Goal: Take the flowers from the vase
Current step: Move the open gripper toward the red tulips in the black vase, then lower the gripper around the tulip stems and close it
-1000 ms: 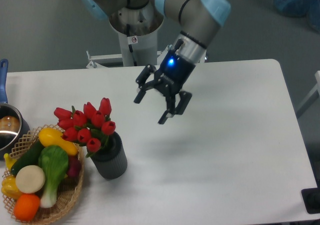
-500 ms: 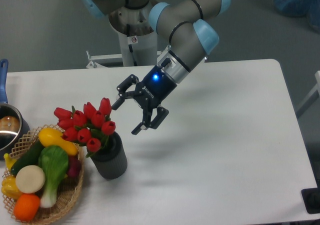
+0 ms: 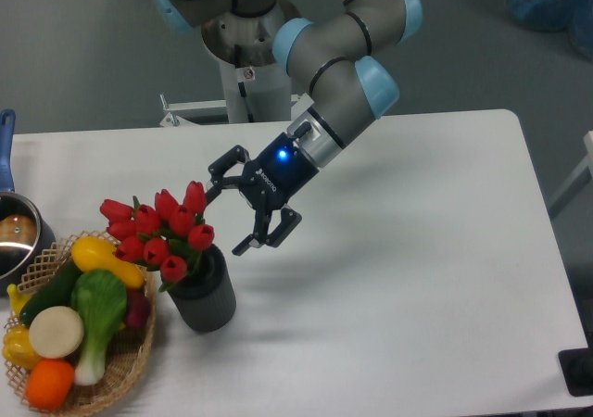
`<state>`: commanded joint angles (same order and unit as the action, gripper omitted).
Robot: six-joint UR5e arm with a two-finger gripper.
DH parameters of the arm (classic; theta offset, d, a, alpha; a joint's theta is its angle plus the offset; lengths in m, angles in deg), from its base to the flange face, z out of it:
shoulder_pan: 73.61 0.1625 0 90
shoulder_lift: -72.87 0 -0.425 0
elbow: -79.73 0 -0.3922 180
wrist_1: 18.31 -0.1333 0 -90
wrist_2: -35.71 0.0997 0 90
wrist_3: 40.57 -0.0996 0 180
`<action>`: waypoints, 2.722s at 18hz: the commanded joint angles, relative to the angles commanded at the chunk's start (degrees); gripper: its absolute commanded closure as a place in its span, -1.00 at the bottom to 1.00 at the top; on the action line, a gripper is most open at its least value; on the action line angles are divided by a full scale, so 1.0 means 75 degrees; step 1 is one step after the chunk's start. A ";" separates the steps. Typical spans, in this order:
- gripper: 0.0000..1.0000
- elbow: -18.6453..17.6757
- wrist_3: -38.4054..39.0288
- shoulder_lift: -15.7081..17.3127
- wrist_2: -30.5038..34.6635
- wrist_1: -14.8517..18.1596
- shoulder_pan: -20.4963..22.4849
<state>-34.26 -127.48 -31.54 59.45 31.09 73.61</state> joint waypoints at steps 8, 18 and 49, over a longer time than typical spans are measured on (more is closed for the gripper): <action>-1.00 0.0117 -0.0376 -0.0223 -0.0281 -0.0012 -0.0129; -1.00 0.0339 -0.0658 -0.0527 -0.0620 -0.0012 -0.0328; -0.91 0.0668 -0.0821 -0.0891 -0.1359 -0.0047 -0.0598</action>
<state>-29.25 -133.64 -38.22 49.26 30.73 69.12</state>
